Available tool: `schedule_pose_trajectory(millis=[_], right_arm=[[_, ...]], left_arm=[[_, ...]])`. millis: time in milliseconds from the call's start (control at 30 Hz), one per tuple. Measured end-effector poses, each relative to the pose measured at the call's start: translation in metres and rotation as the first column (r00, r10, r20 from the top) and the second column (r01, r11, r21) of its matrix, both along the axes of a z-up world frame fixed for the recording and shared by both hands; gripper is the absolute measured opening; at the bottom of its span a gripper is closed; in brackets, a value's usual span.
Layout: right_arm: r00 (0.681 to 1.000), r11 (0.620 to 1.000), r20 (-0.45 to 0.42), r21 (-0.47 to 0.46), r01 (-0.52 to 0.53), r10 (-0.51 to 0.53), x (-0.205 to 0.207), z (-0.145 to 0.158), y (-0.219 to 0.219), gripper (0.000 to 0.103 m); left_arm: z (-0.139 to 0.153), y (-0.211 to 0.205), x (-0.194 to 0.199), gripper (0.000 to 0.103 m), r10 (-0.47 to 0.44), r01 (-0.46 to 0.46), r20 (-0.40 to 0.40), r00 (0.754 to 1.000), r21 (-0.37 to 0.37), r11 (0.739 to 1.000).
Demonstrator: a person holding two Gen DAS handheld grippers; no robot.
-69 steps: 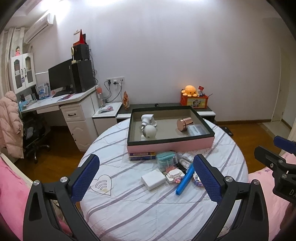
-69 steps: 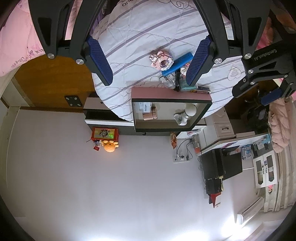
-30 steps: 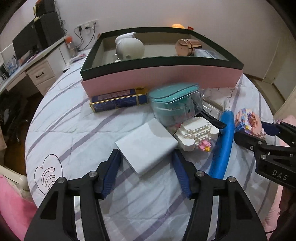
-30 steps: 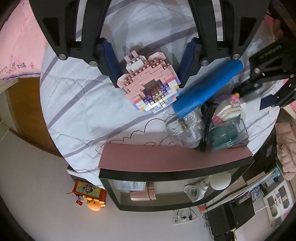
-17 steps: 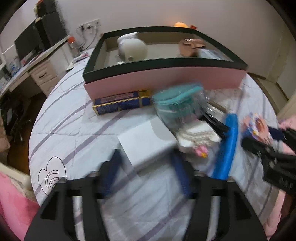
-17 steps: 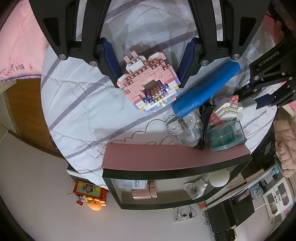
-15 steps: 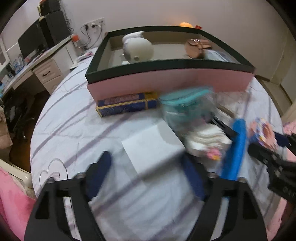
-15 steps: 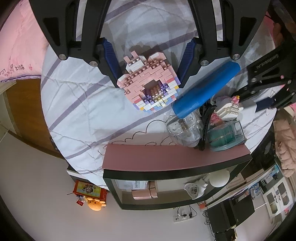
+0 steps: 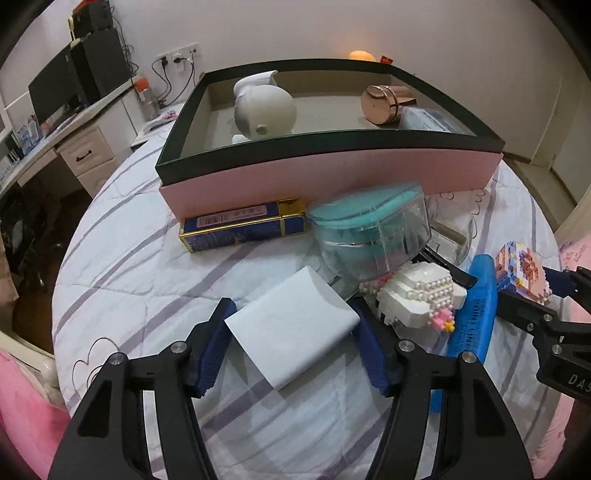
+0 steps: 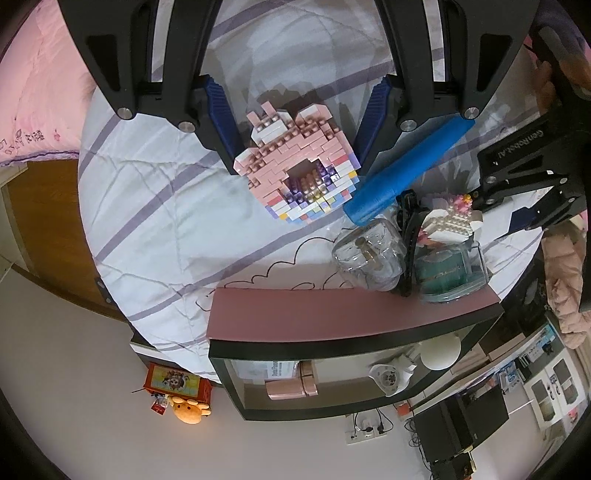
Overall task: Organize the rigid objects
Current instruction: 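Lift and carry the power bank and block toy over the tray with both grippers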
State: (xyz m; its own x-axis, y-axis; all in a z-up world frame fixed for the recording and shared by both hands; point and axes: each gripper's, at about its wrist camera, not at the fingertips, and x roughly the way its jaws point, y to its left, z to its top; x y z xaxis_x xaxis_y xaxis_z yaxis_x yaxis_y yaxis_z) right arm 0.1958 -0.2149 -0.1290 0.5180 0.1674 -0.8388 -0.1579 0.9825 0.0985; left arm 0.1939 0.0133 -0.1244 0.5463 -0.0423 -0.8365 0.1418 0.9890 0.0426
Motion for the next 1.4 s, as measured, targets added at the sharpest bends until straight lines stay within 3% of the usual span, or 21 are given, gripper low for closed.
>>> schedule_pose_trajectory(millis=[433,800,1033,1400], right_arm=[[0.999,1.000,0.050,-0.004,0.014,-0.014,-0.016,0.019,-0.004,0.061],[0.982,1.000,0.188,0.007,0.020,-0.021,-0.051,0.067,-0.003,0.061],[0.951,1.000,0.308,0.009,0.001,-0.003,-0.080,0.109,0.000,0.061],[0.881,1.000,0.473,0.008,-0.009,0.004,-0.125,0.158,0.000,0.061]], left_arm=[[0.018,0.005,-0.019,0.064,0.031,-0.031,0.028,0.999,0.007,0.999],[0.070,0.018,-0.055,0.064,0.052,-0.051,0.170,0.984,-0.006,0.999],[0.117,0.022,-0.082,0.064,0.063,-0.056,0.298,0.953,-0.032,0.998],[0.178,0.019,-0.128,0.064,0.045,-0.036,0.481,0.875,-0.028,0.999]])
